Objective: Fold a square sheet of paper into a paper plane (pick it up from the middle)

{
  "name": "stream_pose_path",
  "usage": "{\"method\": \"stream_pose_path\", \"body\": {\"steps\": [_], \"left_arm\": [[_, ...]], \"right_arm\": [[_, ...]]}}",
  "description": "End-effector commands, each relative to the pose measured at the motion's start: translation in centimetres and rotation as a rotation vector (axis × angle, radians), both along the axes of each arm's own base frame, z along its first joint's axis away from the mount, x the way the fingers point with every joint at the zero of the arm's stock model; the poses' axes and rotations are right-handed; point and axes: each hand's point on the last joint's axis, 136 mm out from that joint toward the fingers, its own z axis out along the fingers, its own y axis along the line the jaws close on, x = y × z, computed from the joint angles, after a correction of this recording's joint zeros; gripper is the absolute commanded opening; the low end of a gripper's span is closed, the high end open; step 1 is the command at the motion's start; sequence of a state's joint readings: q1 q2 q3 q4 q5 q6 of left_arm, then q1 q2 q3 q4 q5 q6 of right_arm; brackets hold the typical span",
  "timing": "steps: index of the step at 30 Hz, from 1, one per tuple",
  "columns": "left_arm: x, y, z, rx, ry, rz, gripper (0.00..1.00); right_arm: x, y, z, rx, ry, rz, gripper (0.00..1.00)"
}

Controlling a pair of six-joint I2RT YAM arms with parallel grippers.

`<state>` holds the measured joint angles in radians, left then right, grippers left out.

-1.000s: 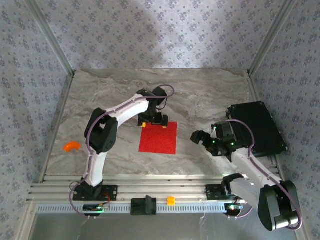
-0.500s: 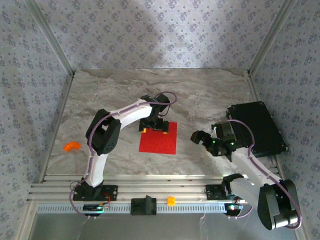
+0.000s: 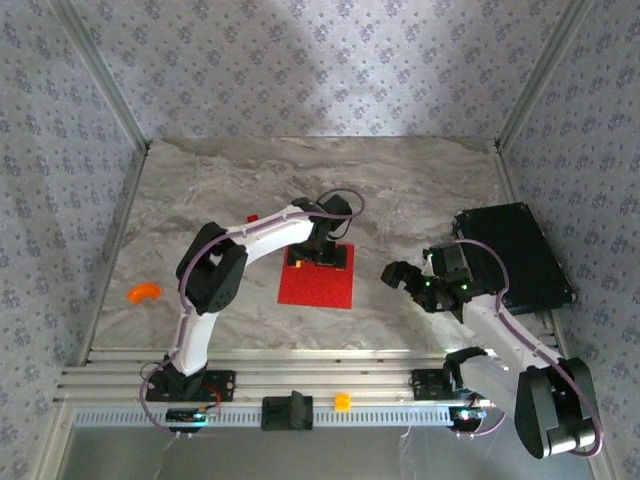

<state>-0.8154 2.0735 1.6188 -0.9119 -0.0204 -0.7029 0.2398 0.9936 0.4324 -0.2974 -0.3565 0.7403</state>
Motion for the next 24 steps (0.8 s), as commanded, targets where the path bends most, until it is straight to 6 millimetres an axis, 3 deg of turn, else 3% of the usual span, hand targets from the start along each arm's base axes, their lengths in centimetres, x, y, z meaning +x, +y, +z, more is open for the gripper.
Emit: {"method": "stream_pose_path", "body": {"steps": [1,24], "left_arm": [[0.7,0.1,0.7,0.003,-0.030,0.027,1.00],[-0.6,1.0,-3.7,0.047,0.033,0.027,1.00]], "right_arm": [[-0.1,-0.1,-0.4,0.000,0.010,0.004,0.99],[-0.7,-0.1,-1.1,0.001,0.059,0.003,0.99]]}}
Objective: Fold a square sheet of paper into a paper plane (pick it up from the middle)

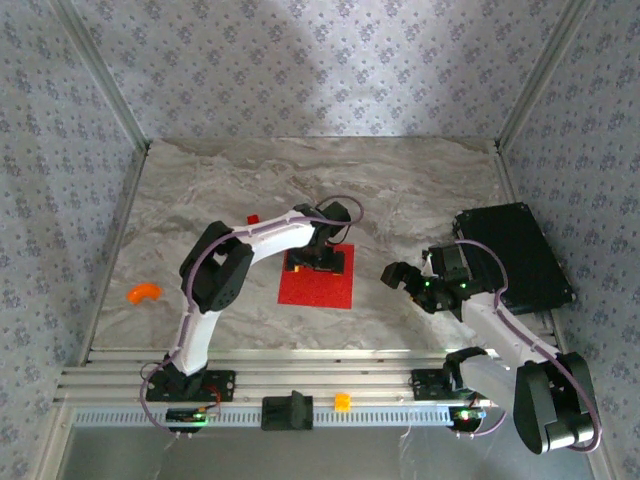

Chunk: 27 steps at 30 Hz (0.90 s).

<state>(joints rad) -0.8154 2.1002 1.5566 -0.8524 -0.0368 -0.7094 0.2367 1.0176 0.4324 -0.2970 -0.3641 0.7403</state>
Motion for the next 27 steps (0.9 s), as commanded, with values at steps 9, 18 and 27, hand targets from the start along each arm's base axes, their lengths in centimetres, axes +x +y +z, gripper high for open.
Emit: {"method": "stream_pose_path", "body": {"steps": [9,18,27], "left_arm": [[-0.6,1.0,-1.9,0.063,0.038,0.032,1.00],[1.1,-1.0,3.1,-0.021,-0.045,0.024,1.00],[0.7,-1.1,2.0,-0.022,-0.017,0.026,1.00]], "right_arm": [[-0.4,-0.2,-0.7,0.003,0.050,-0.017,0.99],[-0.2,-0.1,-0.2,0.007,0.046,-0.018,0.99],[-0.2,-0.1,-0.1,0.009,0.049,-0.023,0.99]]}}
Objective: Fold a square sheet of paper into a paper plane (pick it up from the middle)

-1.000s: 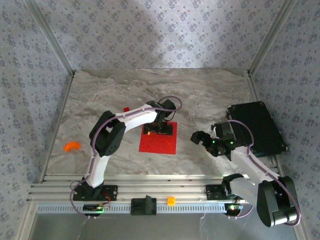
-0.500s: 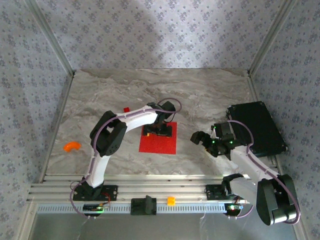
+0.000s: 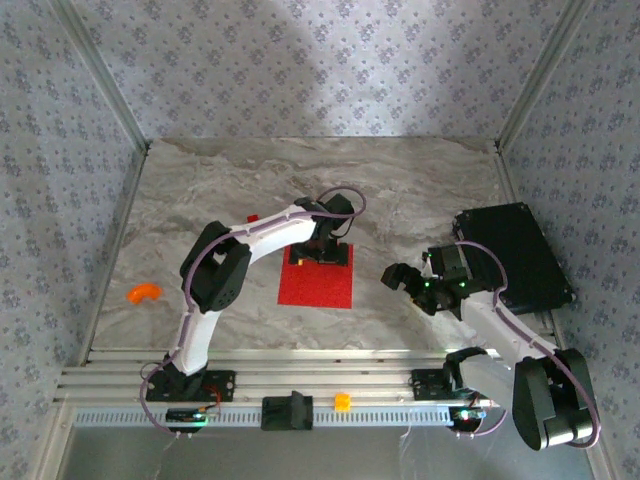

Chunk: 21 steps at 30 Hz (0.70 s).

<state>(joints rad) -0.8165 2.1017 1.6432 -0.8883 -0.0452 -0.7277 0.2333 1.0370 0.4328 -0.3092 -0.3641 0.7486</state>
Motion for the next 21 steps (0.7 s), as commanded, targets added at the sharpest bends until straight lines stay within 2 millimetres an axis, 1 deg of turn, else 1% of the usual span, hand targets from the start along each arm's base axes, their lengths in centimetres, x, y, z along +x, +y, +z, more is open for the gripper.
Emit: {"method": "stream_pose_path", "body": {"steps": [1,8,13,21], "left_arm": [[-0.7,0.2,-0.4,0.014,0.026,0.009,1.00],[-1.2,0.3,-2.5,0.024,0.062,0.008,1.00],[-1.8,1.0,-4.0,0.054,0.084,0.012,1.00],[-2.5,1.9,-5.5,0.081,0.103,0.024,1.00]], "right_arm": [[0.1,0.1,0.5,0.012,0.013,-0.013,0.99],[0.1,0.1,0.5,0.011,0.017,-0.016,0.99],[-0.1,0.0,0.3,0.008,0.025,-0.021,0.99],[-0.1,0.0,0.4,0.011,0.025,-0.026,0.99]]}}
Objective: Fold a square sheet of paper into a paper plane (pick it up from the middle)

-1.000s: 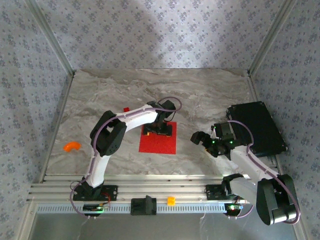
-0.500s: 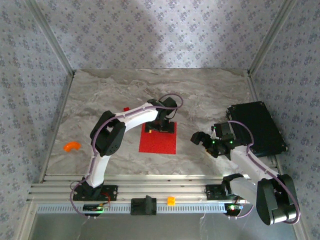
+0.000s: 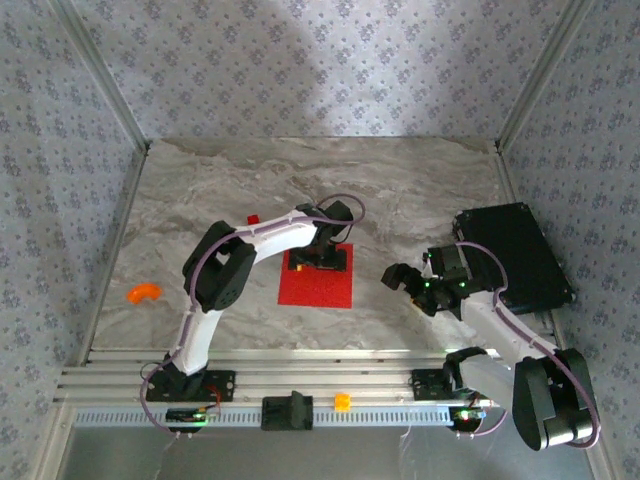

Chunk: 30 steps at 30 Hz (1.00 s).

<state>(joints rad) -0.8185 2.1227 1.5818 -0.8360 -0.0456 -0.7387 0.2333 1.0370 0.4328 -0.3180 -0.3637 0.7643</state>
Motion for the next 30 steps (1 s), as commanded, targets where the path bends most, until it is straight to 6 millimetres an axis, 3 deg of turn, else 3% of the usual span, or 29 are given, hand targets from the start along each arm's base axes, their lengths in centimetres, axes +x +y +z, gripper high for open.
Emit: {"method": "stream_pose_path", "body": {"steps": [1,13,15,25,30], "left_arm": [[-2.0,1.4,-3.2,0.060,0.082,0.014,0.99],[-2.0,0.4,-2.8,0.008,0.088,0.004,0.90],[-1.7,0.3,-2.1,0.004,0.077,-0.004,0.89],[-0.9,-1.3,1.8,-0.130,-0.023,-0.030,0.59],[-0.1,-2.6,4.6,-0.237,-0.101,-0.032,0.50]], "right_arm": [[0.1,0.0,0.5,0.007,0.009,-0.013,0.99],[0.2,0.4,1.7,0.019,-0.028,-0.021,0.99],[0.3,0.2,1.8,0.014,-0.037,-0.032,0.99],[-0.4,0.4,1.7,0.006,-0.015,-0.040,0.99],[-1.0,-0.1,2.0,-0.015,-0.011,-0.051,0.99]]}}
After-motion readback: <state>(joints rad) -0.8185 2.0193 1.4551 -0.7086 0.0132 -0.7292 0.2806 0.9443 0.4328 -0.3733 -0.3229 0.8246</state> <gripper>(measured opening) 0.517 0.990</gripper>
